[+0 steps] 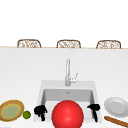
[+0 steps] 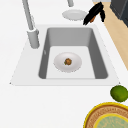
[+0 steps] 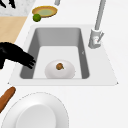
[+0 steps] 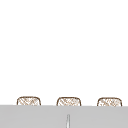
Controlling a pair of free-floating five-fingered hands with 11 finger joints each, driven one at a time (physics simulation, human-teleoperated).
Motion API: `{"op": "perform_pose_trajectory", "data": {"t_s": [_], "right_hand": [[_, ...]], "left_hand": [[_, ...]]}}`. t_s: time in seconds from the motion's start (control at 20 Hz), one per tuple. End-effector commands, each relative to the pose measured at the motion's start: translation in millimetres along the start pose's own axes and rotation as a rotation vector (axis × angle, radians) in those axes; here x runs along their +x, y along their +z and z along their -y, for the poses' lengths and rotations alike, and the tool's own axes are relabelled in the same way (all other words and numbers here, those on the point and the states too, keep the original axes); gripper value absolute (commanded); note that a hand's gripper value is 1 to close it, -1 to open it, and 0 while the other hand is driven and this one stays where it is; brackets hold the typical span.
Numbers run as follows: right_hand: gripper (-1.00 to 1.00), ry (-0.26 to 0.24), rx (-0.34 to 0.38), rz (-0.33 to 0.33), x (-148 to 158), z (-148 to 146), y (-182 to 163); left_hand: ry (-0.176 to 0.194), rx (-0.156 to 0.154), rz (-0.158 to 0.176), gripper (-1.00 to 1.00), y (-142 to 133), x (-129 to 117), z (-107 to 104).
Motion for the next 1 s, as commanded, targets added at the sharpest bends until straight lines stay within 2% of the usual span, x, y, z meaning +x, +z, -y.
{"op": "perform_pose_trajectory", "data": {"t_s": [0.0,0.1,0.15,0.35,0.45,0.65,0.7,0.75,0.85,0.95], "right_hand": [[-1.00,-0.003,-0.065,-0.052,-4,-5,-22],[-1.00,0.021,-0.064,-0.031,-4,-10,-27],[-1.00,0.016,-0.061,-0.009,-7,-8,-23],[-1.00,0.016,-0.014,-0.014,-7,-13,-18],[-1.00,0.015,-0.048,-0.010,-6,-7,-21],[-1.00,0.017,-0.045,-0.011,-6,-9,-20],[0.00,0.017,-0.045,-0.012,-6,-9,-20],[0.00,0.030,-0.050,-0.010,-6,-8,-20],[0.00,0.027,-0.055,-0.011,-6,-8,-20],[0.00,0.024,-0.059,-0.012,-6,-8,-20]], "left_hand": [[0.000,0.000,0.000,0.00,0,0,0],[0.000,0.000,0.000,0.00,0,0,0],[0.000,0.000,0.000,0.00,0,0,0],[0.000,0.000,0.000,0.00,0,0,0],[0.000,0.000,0.000,0.00,0,0,0],[0.000,0.000,0.000,0.00,0,0,0],[0.000,0.000,0.000,-1.00,0,2,1],[0.005,0.010,-0.008,-1.00,0,0,0],[0.018,0.001,0.002,-1.00,8,-3,-7],[0.044,0.001,-0.006,-1.00,14,-1,-14]]}}
